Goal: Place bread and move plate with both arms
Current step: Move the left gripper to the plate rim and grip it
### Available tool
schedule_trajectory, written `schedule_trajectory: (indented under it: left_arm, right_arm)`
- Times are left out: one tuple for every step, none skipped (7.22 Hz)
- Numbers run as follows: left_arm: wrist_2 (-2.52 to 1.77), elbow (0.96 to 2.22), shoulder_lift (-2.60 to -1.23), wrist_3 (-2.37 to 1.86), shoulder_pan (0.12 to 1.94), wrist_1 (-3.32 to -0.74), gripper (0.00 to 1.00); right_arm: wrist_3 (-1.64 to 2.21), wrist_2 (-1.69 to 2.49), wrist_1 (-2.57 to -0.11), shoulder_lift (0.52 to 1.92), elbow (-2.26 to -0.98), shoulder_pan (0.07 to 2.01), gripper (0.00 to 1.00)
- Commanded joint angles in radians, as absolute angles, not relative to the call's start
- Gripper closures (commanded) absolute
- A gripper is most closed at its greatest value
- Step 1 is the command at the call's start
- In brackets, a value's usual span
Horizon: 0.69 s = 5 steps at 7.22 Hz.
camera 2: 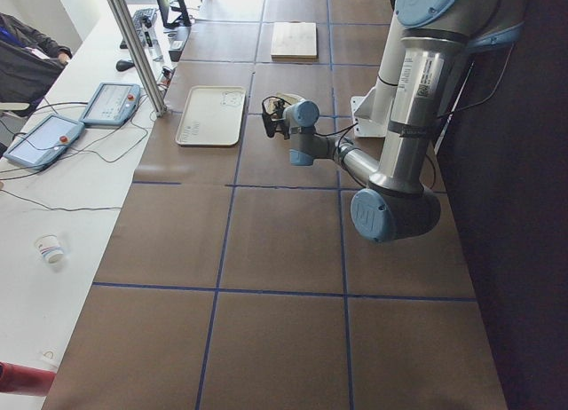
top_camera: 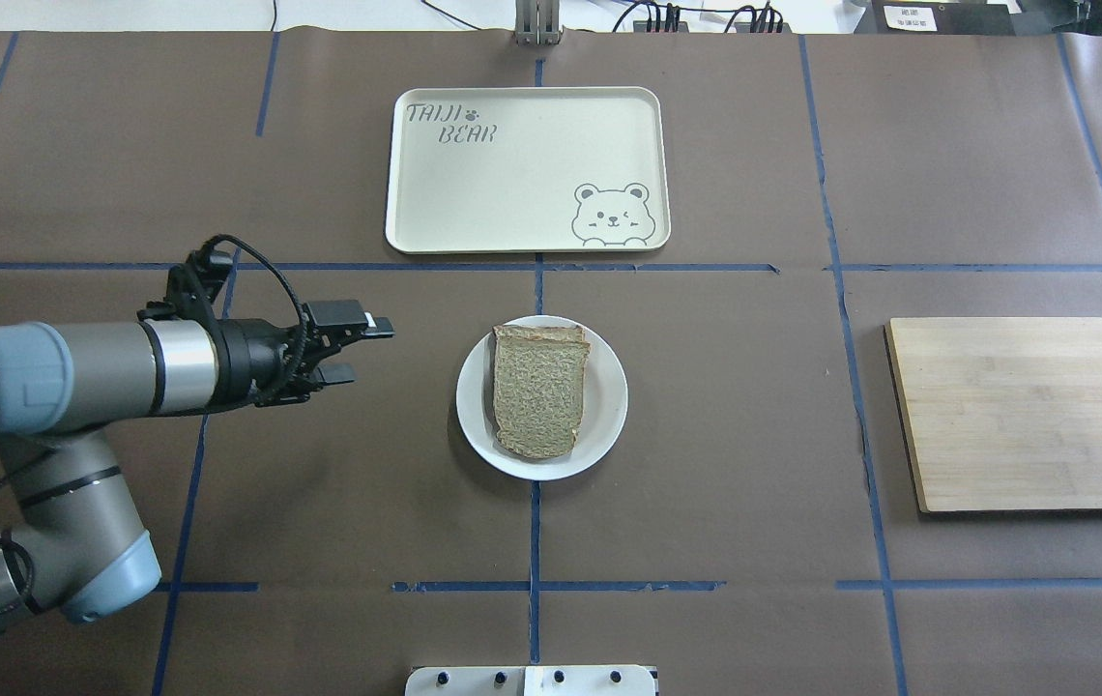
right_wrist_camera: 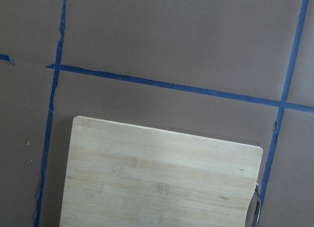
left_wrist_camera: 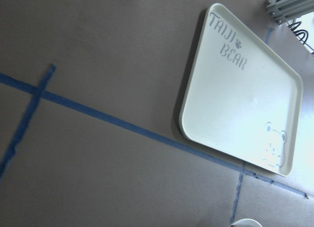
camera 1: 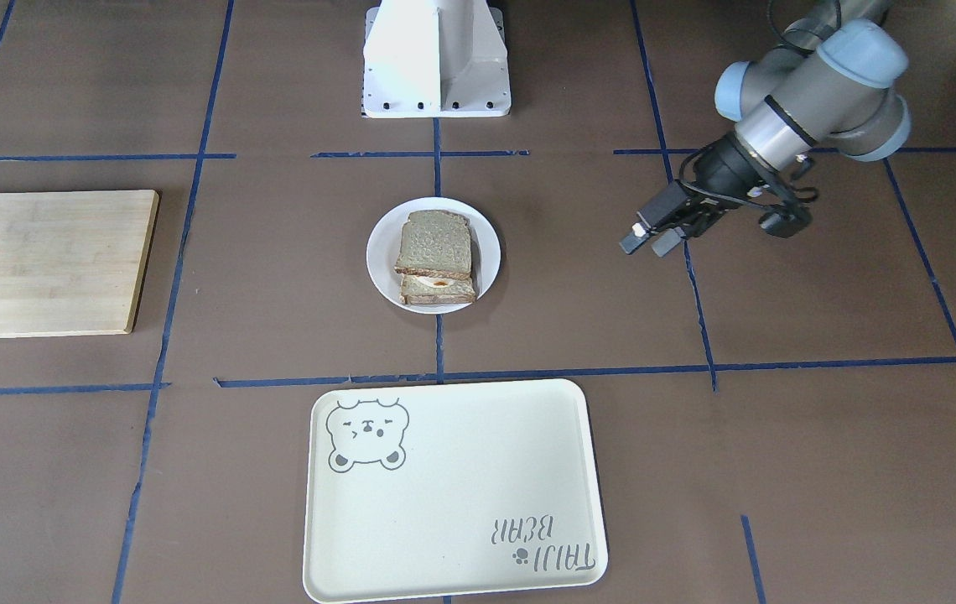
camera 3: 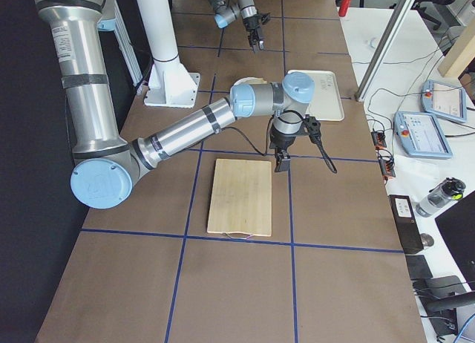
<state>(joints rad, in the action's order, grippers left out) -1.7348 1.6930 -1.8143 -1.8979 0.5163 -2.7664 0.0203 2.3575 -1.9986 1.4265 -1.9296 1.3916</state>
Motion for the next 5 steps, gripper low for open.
schedule_trajectory:
  left_arm:
    - [-1.686,1.607,-1.897,-1.91,0.442,-2.767,0.24]
    - [-1.687,1.557,-1.916,-1.907,0.439,-2.77,0.34]
    - [-1.687,1.537,-1.943,-1.91,0.439,-2.769,0.37]
    - [-1.687,1.519,-1.953,-1.91,0.437,-2.767,0.41]
    - [-1.686,1.513,-1.965,-1.911,0.427,-2.764,0.45]
  right_arm:
    - [0.012,2.365,-1.997,1.427,-1.924,1.393,0.0]
    - [0.012,2.364,-1.997,1.421,-1.925,1.391,0.0]
    - [0.017,2.364,-1.997,1.42,-1.93,1.393,0.0]
    - [0.02,2.367,-1.997,1.422,-1.925,1.393,0.0]
    - [0.02,2.367,-1.999,1.424,-1.919,1.391,0.0]
